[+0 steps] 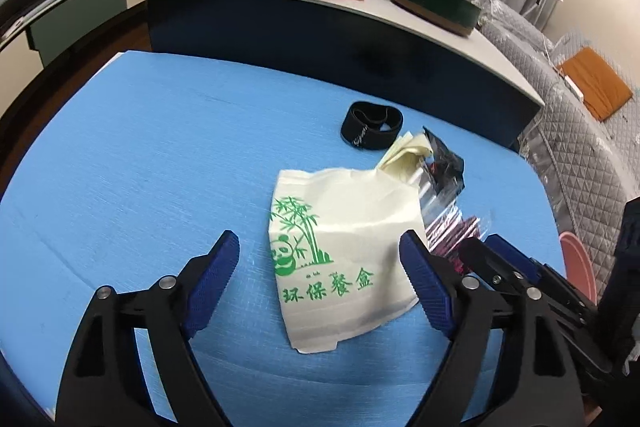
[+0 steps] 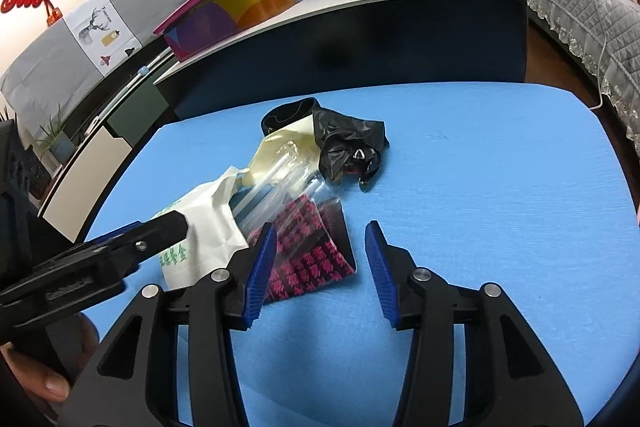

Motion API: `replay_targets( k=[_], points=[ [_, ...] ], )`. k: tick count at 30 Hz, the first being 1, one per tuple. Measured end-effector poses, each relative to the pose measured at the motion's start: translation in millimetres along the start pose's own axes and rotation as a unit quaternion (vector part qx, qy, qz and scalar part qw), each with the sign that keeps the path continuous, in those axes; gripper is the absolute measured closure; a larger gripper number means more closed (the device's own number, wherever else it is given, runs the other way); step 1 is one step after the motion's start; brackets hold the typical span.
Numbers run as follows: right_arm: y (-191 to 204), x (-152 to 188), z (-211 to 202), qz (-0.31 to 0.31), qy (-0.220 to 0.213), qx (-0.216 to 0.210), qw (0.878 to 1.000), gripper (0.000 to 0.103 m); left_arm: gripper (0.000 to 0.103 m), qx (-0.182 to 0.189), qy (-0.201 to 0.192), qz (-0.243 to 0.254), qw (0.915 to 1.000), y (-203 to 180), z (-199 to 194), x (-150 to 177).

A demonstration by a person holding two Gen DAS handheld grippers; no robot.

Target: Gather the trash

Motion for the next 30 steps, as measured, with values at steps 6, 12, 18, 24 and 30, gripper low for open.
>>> replay_targets(
  k=[6, 12, 18, 24, 30],
  points=[
    [-2, -8, 3, 0.007, -0.007, -0.007, 1.000, 0.062, 0.023, 0.003, -0.002, -0.007, 1.0000, -2, 1, -4],
    [6, -14, 0, -0.011, -0.022, -0.011, 1.000, 0.096, 0.017, 0.004, 0.005, -0.010, 0.9999, -3, 8, -4],
    [14, -19, -14, -0.029, -0.045, -0.021, 0.998, 0.102, 0.008, 0.005, 0.013, -0.007, 0.9999, -14, 16, -5],
    [17, -18, -18, -0.040, -0.048, -0.027, 0.998, 0.102, 0.008, -0.028, 0.028, 0.002, 0.9992, -15, 30, -1],
    [16, -18, -20, -0.043, -0.049, -0.025, 0.998, 0.102, 0.017, -0.034, 0.020, -0.001, 0.9992, -9, 26, -3]
  ],
)
Point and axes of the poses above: each gripper's, at about its wrist camera, not at the fingertips, and z roughly the way its jaws point, y to its left, x to its underside, the point moved 10 cm from there along z, roughly the way its jaws point, and after that the axes turned 3 degrees about y, right-handed, at the moved point
